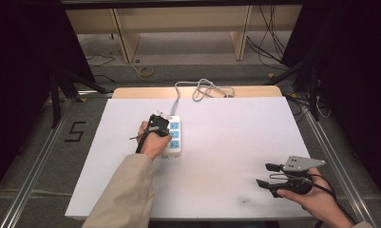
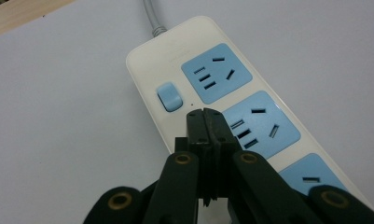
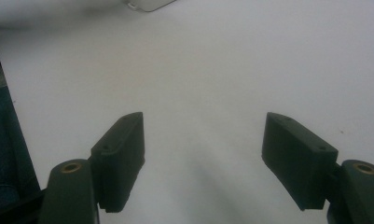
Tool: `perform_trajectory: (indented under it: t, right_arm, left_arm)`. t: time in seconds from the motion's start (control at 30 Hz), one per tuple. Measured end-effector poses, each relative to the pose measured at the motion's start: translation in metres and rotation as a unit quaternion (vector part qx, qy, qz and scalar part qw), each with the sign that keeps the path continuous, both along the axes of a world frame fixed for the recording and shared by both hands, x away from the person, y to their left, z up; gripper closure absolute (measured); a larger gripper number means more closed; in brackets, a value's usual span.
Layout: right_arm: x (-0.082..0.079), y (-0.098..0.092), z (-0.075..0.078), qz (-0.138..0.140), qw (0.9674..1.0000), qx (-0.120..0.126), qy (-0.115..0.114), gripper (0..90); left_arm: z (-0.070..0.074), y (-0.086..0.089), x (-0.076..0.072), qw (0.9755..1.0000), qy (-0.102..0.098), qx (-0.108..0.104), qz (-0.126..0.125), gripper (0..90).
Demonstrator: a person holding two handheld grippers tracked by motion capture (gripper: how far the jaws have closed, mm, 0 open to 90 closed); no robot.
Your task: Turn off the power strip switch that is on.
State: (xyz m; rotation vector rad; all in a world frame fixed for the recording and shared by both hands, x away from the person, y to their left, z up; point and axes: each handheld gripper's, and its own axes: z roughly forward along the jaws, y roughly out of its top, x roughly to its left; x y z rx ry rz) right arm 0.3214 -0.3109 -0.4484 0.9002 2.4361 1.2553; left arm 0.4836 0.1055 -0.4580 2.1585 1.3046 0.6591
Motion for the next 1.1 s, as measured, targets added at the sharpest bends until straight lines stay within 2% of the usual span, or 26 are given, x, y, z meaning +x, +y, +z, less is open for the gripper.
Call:
perform_trajectory:
  t: [0.6,0.73,1.1]
  right_arm:
    - [-0.0007,0.0000,0.0000,0.001,1.0000,-0.002,0.001,30.3]
    - [-0.0008,0.0000,-0.0002,0.001,1.0000,-0.002,0.002,30.4]
    - [-0.0010,0.0002,-0.0002,0.000,1.0000,-0.001,0.003,30.4]
  left_arm:
    - [-0.0004,-0.0002,-0.0003,1.0000,-0.001,-0.001,0.000,90.0]
    - [-0.0004,0.0012,0.0004,0.9999,0.002,-0.012,0.005,90.0]
    - [0.0000,-0.0006,0.0008,1.0000,0.005,-0.004,0.006,90.0]
